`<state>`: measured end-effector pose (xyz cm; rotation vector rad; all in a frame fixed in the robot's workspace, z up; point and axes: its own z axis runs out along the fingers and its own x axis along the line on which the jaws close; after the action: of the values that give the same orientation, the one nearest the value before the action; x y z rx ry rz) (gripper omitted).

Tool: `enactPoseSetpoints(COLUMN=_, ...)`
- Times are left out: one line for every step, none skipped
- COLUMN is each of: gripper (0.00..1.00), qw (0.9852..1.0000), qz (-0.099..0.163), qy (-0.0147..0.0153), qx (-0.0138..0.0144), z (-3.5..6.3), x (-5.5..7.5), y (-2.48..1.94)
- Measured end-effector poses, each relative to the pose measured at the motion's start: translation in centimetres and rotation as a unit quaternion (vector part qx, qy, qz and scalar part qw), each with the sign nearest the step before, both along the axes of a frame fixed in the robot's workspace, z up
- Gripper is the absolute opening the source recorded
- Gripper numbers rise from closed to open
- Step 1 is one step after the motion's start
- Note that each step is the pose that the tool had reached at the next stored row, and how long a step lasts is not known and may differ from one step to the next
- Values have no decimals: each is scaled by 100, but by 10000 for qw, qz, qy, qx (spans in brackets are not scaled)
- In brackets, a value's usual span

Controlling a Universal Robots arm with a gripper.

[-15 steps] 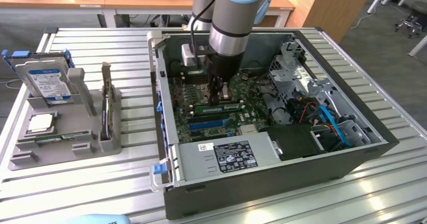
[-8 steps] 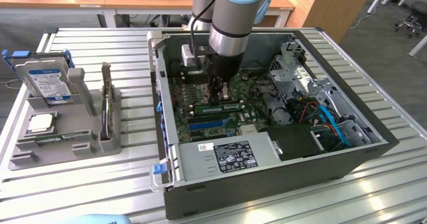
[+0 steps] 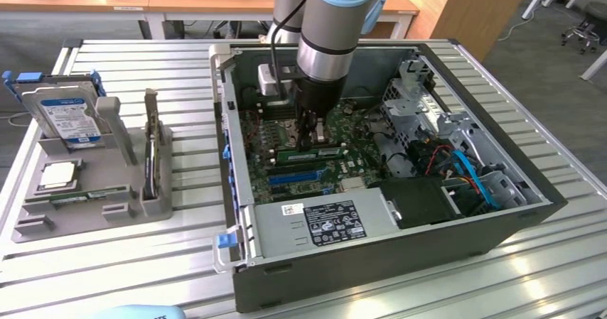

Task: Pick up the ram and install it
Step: 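Press down the ram until it locks into place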

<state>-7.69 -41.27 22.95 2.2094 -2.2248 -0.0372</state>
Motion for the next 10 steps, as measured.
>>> enactPoseSetpoints(gripper=10, qw=10000, qz=0, qy=0, qx=0, z=-2, x=0, y=0)
enactPoseSetpoints(gripper=10, qw=10000, qz=0, qy=-1, qx=2, z=-6, x=0, y=0)
enactPoseSetpoints(gripper=10, qw=10000, qz=0, qy=0, qx=1, z=-9, x=0, y=0)
enactPoseSetpoints(gripper=10, qw=10000, qz=0, qy=0, qx=-1, z=-12, x=0, y=0)
enactPoseSetpoints(gripper=10, qw=10000, qz=0, qy=0, qx=0, z=-15, x=0, y=0)
enactPoseSetpoints(gripper=10, qw=10000, qz=0, qy=1, qx=-1, z=-15, x=0, y=0)
enactPoseSetpoints(gripper=10, qw=10000, qz=0, qy=1, qx=-2, z=-15, x=0, y=0)
enactPoseSetpoints(gripper=10, qw=10000, qz=0, qy=1, qx=-1, z=-15, x=0, y=0)
enactPoseSetpoints(gripper=10, qw=10000, qz=0, qy=1, qx=-1, z=-16, x=0, y=0)
enactPoseSetpoints(gripper=10, qw=10000, qz=0, qy=0, qx=0, z=-17, x=0, y=0)
